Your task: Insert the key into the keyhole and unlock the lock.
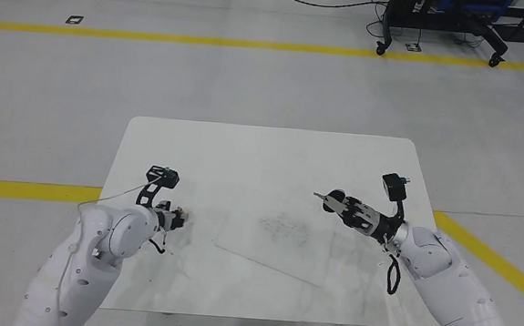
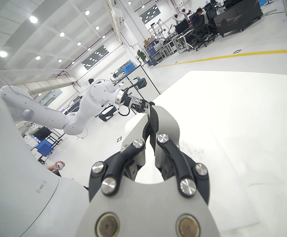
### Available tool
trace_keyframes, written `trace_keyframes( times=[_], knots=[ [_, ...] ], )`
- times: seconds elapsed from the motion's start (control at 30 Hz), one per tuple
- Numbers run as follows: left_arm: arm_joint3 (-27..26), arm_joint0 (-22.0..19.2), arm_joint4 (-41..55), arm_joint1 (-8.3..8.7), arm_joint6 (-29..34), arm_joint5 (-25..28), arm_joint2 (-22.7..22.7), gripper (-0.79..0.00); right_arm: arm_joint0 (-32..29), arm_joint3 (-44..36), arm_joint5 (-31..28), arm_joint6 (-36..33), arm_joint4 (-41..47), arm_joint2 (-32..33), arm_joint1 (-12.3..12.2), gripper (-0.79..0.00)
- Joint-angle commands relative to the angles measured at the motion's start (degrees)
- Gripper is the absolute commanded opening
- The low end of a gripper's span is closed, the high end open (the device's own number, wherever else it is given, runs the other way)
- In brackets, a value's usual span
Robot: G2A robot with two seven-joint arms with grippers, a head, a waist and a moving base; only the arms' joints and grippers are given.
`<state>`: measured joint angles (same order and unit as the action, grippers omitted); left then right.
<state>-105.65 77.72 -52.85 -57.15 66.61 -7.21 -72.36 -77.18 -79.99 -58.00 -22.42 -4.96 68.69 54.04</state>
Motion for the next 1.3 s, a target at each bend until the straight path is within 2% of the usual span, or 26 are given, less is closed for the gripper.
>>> trace_keyframes(
  times=[0.0, 0.13, 0.17, 0.27, 0.7, 1.27],
  knots=[
    [0.45, -0.73, -0.05, -0.13, 0.36, 0.14, 0.68, -0.437, 0.00, 0.00, 0.00, 0.00, 0.00, 0.00, 0.00, -0.785],
    [0.99, -1.79, -0.18, -0.35, 0.52, -0.21, 1.51, -0.585, 0.00, 0.00, 0.00, 0.00, 0.00, 0.00, 0.00, -0.785],
    [1.06, -1.90, -0.27, -0.38, 0.65, -0.26, 1.63, -0.659, 0.00, 0.00, 0.00, 0.00, 0.00, 0.00, 0.00, -0.785],
    [0.99, -2.05, -0.59, -0.43, 1.32, -0.48, 1.82, -0.785, 0.00, 0.00, 0.00, 0.00, 0.00, 0.00, 0.00, -0.785],
    [0.36, -1.48, -2.79, -0.38, 2.75, -0.67, 1.33, -0.785, 0.00, 0.00, 0.00, 0.00, 0.00, 0.00, 0.00, -0.785],
    [4.10, -4.48, -4.86, -0.92, 1.06, 1.86, 2.99, -0.785, 0.00, 0.00, 0.00, 0.00, 0.00, 0.00, 0.00, -0.785]
  ],
)
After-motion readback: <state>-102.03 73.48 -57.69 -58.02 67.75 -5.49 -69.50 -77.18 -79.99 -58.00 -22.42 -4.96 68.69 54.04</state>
